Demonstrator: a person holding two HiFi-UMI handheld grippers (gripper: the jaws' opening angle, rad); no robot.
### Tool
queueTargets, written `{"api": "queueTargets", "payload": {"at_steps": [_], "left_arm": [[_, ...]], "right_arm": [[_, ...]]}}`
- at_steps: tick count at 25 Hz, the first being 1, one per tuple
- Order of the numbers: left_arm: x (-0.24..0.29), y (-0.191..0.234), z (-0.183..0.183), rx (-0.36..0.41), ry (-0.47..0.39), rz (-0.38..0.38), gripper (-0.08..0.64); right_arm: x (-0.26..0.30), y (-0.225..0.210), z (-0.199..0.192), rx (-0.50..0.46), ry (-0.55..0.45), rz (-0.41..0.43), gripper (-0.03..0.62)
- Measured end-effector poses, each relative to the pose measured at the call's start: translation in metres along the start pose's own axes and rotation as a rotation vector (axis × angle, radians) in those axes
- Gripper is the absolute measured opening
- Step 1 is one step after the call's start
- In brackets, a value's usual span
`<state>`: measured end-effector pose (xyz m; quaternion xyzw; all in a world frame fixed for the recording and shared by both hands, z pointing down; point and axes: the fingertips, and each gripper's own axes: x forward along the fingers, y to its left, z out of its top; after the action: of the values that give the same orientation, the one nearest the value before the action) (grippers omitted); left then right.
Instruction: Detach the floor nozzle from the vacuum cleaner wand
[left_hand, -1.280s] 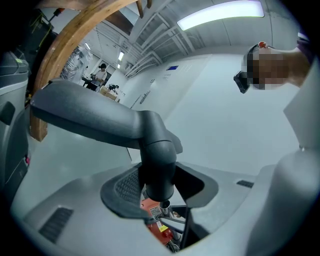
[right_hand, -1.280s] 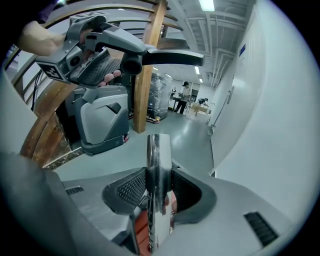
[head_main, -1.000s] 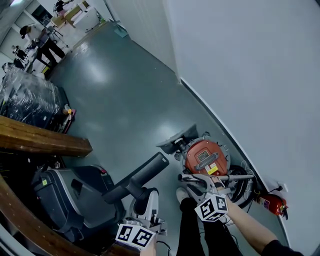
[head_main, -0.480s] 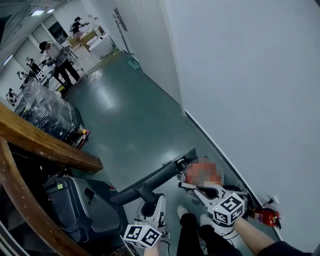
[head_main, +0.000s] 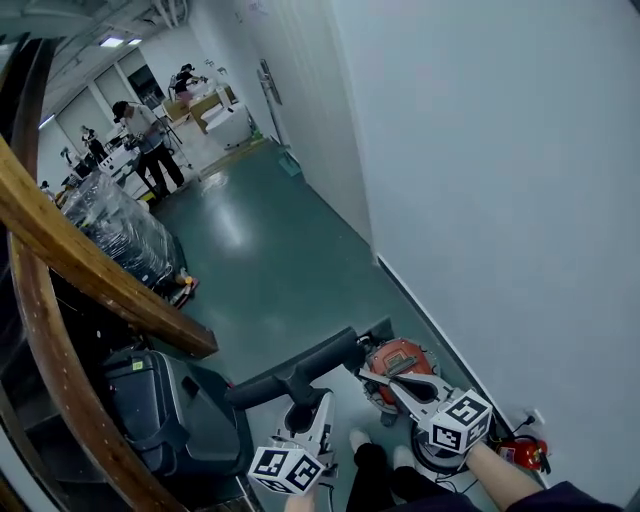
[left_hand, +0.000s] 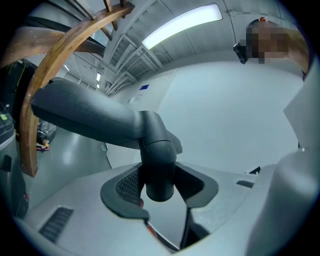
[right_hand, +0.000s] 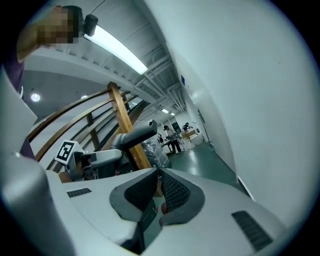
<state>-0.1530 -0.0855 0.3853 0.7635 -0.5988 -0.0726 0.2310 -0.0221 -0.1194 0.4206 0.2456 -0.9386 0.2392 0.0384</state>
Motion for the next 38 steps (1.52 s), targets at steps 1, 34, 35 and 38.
{"api": "queueTargets", "payload": {"at_steps": [1,34,35,38], "left_arm": [[-0.004,-0.008,0.004,0.004,-0.008,-0.004,0.179],[-0.090,-0.077,0.100,0.141,-0.175,-0.156,0.179],[-0.090,-0.076,0.100,0.138,-0.175,-0.156,0.179],[-0.091,-0.075,0.102,0.134,-0.177,-0.159,0.179]], "right_arm": [[-0.004,0.008,0.006,0.000,-0.011,0.015,0.036],[-0.037,0.146,0.107,-0.094,-0.238,0.082,0.017],[-0.037,0.147,0.107,-0.094,-0.238,0.081,0.017],[-0.035,0.148,0.106,-0.095,-0.237,0.080,0.017]]}}
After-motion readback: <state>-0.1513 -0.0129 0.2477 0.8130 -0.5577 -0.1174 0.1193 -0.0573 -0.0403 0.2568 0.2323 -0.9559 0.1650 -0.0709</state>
